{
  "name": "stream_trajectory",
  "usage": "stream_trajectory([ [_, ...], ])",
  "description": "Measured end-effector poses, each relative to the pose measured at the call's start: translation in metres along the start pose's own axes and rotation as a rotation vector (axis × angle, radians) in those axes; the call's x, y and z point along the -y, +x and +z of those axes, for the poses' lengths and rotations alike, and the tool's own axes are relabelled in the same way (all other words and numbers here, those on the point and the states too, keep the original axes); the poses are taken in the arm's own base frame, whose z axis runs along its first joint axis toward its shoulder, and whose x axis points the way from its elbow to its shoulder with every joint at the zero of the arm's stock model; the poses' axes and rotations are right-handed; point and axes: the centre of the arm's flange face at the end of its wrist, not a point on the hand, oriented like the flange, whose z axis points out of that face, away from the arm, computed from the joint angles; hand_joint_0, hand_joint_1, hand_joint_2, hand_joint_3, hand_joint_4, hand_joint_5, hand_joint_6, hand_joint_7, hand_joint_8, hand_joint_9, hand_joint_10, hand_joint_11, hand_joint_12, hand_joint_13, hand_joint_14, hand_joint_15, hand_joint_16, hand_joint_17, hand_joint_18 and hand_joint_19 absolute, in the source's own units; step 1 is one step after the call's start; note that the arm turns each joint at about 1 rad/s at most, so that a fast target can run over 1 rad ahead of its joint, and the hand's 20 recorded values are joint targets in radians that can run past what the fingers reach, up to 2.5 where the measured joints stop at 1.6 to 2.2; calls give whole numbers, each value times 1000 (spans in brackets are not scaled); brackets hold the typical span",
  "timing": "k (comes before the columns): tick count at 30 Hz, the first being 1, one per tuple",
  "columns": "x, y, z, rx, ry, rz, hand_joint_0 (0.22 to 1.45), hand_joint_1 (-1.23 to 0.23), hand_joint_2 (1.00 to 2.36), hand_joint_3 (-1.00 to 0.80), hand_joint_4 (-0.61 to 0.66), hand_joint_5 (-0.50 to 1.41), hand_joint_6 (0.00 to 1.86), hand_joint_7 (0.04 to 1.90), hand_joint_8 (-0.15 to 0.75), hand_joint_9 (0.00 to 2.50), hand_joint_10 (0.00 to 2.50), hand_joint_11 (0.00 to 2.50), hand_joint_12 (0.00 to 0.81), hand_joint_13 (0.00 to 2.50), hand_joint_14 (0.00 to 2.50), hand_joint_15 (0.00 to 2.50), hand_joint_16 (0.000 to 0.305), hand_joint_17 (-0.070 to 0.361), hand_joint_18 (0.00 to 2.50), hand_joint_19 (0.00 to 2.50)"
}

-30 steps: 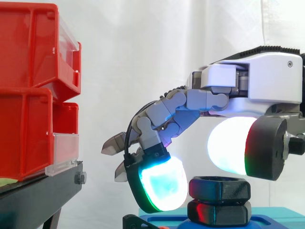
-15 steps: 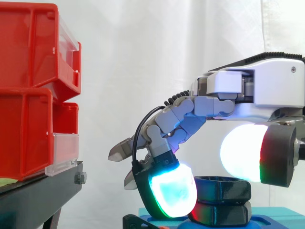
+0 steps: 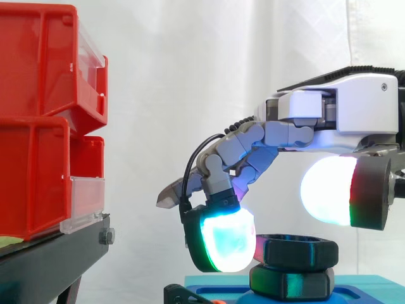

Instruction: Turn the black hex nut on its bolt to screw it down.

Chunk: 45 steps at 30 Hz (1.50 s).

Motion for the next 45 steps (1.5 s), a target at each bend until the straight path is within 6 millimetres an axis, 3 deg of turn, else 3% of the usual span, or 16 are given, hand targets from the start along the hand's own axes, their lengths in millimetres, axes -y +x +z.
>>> stream_trajectory([
  [15,26,2,-17,4,-7,-14,457,-163,1000,-500,171,-48,656,1292,291,857,0,13,348,490,1,0,56,125,418,299],
  [20,39,-6,-23,17,-13,-21,457,-162,1000,-500,174,-48,646,1292,289,856,0,18,349,489,1,0,56,125,414,306],
  [25,47,-12,-26,30,-15,-26,456,-162,1000,-500,182,-37,535,1433,289,846,0,11,348,488,0,0,56,126,407,306],
  [36,39,-19,-16,45,-25,-29,449,-177,1000,-500,202,-60,504,1241,286,812,0,11,355,475,0,1,57,128,396,309],
  [45,16,-19,2,44,-21,-16,445,-188,1000,-500,224,-71,504,1161,285,801,0,10,357,462,0,0,57,129,390,305],
])
